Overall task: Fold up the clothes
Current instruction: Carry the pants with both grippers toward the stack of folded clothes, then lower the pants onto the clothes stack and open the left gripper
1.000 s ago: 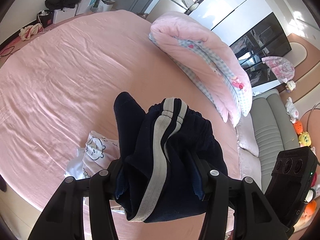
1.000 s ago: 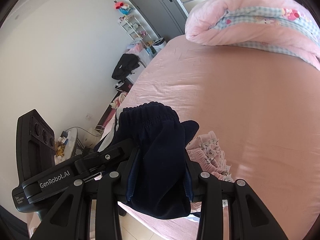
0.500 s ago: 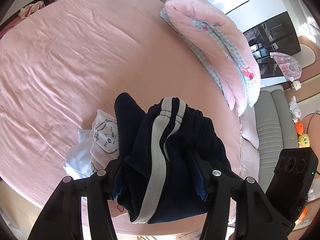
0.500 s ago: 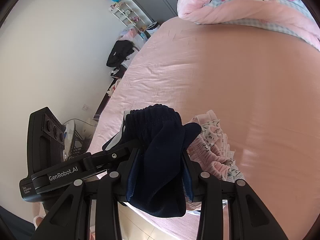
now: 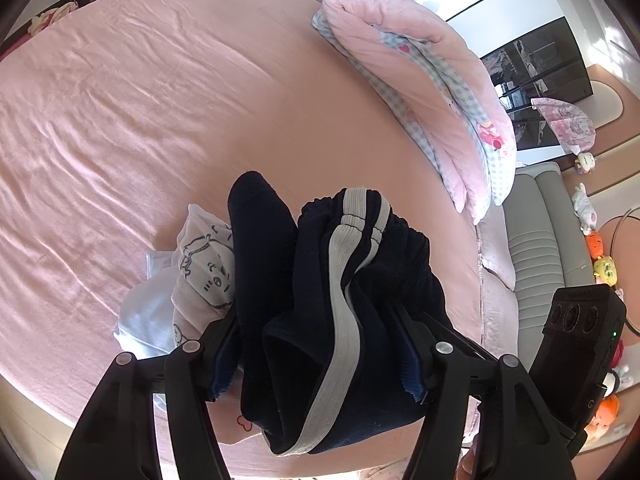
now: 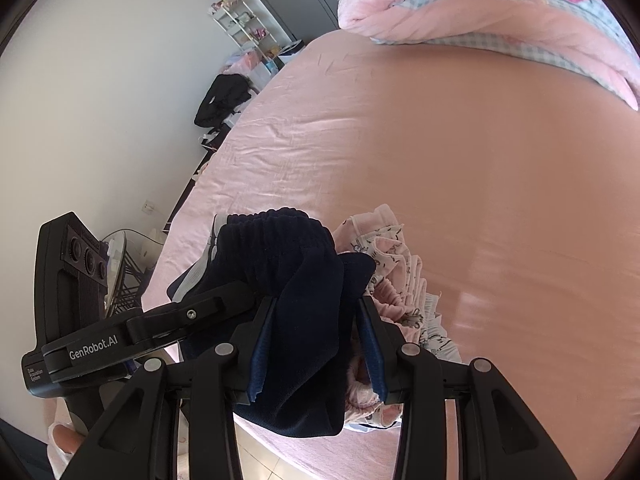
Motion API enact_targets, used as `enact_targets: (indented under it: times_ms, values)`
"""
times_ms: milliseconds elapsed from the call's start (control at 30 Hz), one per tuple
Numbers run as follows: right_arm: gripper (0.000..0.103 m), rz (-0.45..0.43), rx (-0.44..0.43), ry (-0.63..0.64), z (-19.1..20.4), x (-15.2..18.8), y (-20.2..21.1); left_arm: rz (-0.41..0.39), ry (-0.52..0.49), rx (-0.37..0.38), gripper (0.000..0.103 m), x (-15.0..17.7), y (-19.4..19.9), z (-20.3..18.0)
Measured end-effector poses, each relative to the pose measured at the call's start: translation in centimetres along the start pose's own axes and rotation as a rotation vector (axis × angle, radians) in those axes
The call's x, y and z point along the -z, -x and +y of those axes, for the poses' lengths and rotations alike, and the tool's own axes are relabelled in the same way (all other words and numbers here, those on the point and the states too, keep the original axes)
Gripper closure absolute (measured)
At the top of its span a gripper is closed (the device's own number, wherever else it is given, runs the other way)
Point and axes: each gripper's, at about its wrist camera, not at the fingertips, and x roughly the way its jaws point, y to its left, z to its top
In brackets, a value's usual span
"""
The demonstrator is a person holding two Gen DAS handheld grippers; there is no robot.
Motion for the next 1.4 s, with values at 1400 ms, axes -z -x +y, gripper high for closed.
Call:
enact_targets:
  times_ms: [1400]
  values:
    - [0.062,-0.098,0.203,0.313,4.3,-3.2,-0.4,-0.020,-0.078,-0.221,0.029,-0.1,2.3,-0.9]
